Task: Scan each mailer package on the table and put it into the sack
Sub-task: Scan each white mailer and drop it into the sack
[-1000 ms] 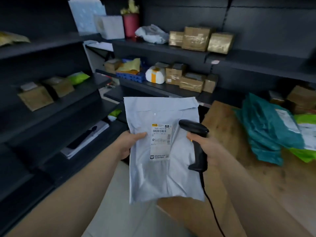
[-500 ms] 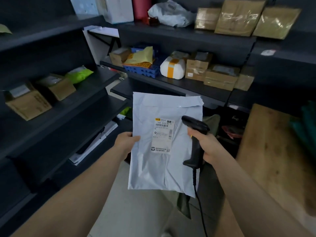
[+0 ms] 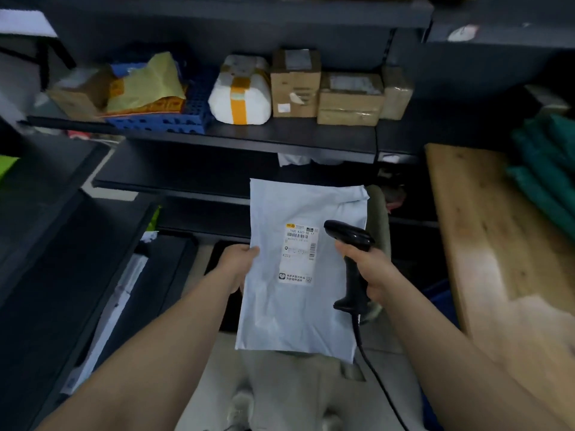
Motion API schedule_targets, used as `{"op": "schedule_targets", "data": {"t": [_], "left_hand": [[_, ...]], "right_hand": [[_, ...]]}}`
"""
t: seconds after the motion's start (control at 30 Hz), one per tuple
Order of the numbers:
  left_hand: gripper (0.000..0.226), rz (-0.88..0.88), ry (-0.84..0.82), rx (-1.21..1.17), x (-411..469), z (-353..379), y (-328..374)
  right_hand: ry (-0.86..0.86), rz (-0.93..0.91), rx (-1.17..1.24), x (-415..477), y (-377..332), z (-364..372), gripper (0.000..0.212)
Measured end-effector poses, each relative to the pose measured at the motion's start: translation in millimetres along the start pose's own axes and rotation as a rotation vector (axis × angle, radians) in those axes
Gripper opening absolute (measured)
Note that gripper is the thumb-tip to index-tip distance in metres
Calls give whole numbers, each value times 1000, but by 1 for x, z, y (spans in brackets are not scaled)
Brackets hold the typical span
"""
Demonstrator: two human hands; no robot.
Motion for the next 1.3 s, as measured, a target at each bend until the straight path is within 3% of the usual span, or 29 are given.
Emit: {"op": "schedule_targets", "data": {"t": [0.2, 0.37, 0.5, 0.63, 0.77, 0.9, 1.07, 1.3], "left_hand": [[17, -16, -232, 278, 73, 22, -18], [64, -73, -298, 540, 128, 43, -55], [41, -124, -343, 483, 163, 62, -85], [44, -137, -238, 500, 201, 61, -110], [45, -107, -189, 246, 208, 58, -111], [21, -60, -164, -31, 199, 49, -105], [19, 10, -134, -169, 182, 29, -87], [20, -17, -94, -28, 158, 14, -93]], "right_hand": [[187, 33, 56, 31, 38, 9, 21], [270, 17, 25, 65, 71, 6, 23], [287, 57, 44, 96, 100, 3, 16], [293, 111, 8, 120, 131, 1, 17], [297, 153, -66, 137, 151, -1, 22], [277, 219, -112, 150, 170, 1, 32], [298, 285, -194, 160, 182, 3, 51], [290, 176, -155, 132, 150, 11, 26]]}}
Point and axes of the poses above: each hand's wrist, its own x-axis towards the middle knuckle, its own z-axis out of the palm, y = z × x, the point moved 10 cm from there along x, towards the middle knuckle, and after that the axes turned 4 degrees about -z, right-handed, at the moved point
